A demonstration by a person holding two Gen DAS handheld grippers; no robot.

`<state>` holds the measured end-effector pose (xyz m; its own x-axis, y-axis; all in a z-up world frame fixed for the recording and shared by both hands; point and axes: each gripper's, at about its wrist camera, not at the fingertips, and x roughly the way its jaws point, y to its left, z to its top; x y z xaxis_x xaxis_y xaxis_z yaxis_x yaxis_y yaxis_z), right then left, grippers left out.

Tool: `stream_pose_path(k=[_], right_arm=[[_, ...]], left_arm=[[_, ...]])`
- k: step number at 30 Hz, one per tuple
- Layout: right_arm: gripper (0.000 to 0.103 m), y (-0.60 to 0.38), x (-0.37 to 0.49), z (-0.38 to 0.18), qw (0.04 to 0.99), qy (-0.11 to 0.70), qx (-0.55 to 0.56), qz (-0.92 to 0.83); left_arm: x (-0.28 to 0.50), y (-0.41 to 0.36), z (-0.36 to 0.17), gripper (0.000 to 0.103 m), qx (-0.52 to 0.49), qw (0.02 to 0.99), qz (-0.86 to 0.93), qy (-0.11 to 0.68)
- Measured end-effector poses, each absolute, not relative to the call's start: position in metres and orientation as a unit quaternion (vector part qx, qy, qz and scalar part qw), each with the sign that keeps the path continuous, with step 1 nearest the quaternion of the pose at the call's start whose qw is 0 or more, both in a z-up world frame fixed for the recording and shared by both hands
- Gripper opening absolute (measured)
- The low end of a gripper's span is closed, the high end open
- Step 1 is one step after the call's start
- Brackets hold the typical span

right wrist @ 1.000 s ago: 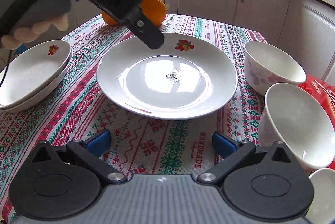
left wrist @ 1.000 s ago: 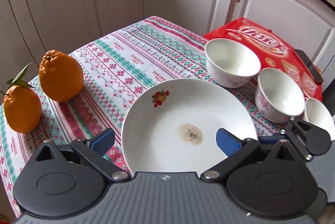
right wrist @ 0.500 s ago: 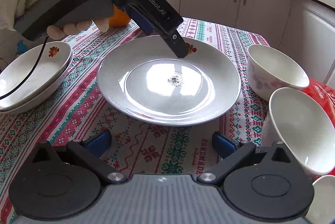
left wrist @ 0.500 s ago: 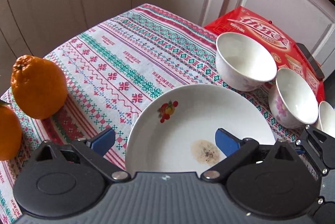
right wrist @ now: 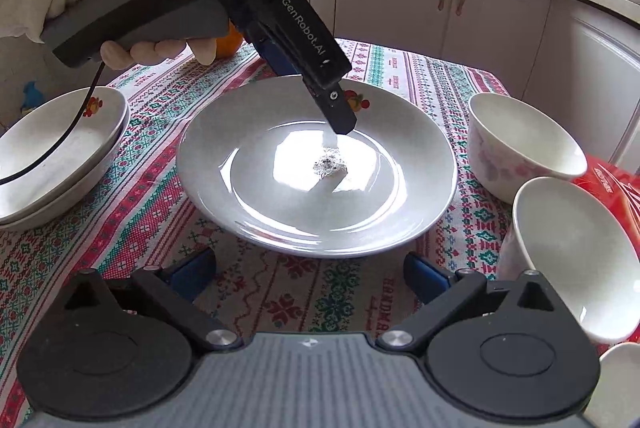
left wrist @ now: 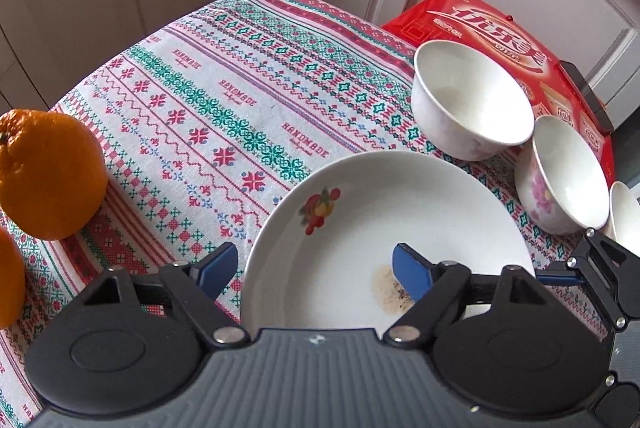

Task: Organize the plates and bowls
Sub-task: 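Close the left tool on the rim of the flat white plate, then lift the flat plate with the left tool and carry it toward the plate stack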

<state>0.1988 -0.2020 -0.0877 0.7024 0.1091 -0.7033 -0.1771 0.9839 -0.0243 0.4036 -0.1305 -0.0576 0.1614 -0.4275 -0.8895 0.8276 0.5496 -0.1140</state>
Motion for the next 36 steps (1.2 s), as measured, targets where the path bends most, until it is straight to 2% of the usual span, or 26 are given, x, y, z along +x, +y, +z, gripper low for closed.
stream_pose_path(k=[4, 11, 23, 36], right_arm=[[0.089, -0.207, 0.202, -0.086, 0.925, 0.373, -0.027, 0.068], [0.086, -0.206, 0.203, -0.086, 0.926, 0.369, -0.033, 0.071], [0.085, -0.208, 0.195, -0.084, 0.921, 0.375, -0.04, 0.095], [0.094, -0.212, 0.197, -0.09, 0.926, 0.362, -0.039, 0.103]], left_arm=[[0.402, -0.133, -0.058, 0.076, 0.21, 0.727, -0.435, 0.489], [0.405, -0.132, -0.058, 0.071, 0.209, 0.724, -0.439, 0.49], [0.392, -0.115, -0.055, 0.071, 0.212, 0.705, -0.453, 0.502], [0.402, -0.131, -0.06, 0.071, 0.222, 0.69, -0.467, 0.505]])
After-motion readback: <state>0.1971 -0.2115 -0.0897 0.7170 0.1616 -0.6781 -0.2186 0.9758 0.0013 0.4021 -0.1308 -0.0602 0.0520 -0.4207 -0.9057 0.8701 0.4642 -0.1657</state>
